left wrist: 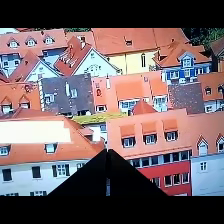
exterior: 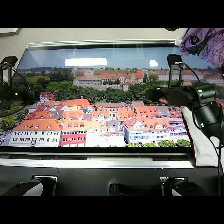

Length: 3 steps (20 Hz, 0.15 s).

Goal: Fold the clothes and pants, and hang the long-sleeved shirts on hangers.

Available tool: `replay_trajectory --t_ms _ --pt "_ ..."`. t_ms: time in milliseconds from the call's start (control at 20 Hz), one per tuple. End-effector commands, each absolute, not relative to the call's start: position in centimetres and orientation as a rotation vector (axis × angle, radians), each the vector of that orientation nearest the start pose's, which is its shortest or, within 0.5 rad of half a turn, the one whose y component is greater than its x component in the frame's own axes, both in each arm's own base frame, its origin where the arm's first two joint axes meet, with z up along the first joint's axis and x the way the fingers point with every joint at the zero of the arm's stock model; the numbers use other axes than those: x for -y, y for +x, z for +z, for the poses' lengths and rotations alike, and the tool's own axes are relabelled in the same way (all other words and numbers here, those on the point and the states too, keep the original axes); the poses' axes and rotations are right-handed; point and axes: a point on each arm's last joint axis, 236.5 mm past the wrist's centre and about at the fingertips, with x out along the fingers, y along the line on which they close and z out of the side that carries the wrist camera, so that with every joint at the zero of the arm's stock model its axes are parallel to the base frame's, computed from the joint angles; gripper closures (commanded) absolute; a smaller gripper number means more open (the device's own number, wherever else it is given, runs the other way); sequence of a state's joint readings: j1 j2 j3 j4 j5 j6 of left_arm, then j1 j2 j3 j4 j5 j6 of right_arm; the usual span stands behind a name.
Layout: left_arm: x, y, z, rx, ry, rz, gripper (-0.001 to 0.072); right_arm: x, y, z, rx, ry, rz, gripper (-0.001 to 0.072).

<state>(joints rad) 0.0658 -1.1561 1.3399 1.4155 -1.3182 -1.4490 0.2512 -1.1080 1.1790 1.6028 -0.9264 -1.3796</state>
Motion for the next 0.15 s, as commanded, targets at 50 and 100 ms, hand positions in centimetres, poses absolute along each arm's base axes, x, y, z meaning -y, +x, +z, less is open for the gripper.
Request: replay_trajectory --t_ms 50,100 --pt "0.96 37.79 11.10 -1.121 -0.046 -0.120 0.0685 -11.25 40.99 11.25 -0.870 0.101 0.172 0.0677" --pt "0.96 37.79 11.10 -1.121 -0.046 -0.120 0.0684 -11.25 40.99 11.25 -0.870 0.101 0.172 0.0677"
